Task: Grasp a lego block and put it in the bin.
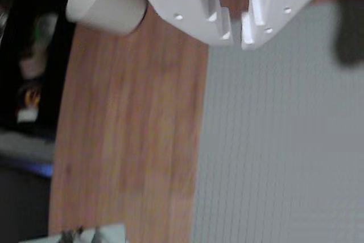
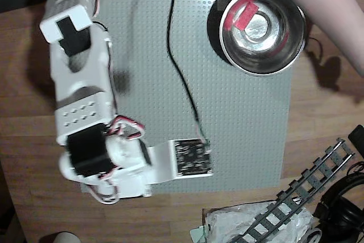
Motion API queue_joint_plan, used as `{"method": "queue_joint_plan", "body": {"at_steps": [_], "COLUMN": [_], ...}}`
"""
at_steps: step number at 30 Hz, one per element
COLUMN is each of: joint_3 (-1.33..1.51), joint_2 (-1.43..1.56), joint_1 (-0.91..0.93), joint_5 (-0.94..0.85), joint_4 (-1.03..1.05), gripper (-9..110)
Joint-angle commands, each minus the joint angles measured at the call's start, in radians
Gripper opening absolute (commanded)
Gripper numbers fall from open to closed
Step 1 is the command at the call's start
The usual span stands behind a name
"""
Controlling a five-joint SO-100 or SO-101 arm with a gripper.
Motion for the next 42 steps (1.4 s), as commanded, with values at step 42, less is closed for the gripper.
{"method": "queue_joint_plan", "body": {"at_steps": [42], "joint_3": [2.295], "joint_2": [2.086], "joint_1": [0.301], "joint_5": [-0.293], "joint_4": [-0.463], "gripper": [0]}}
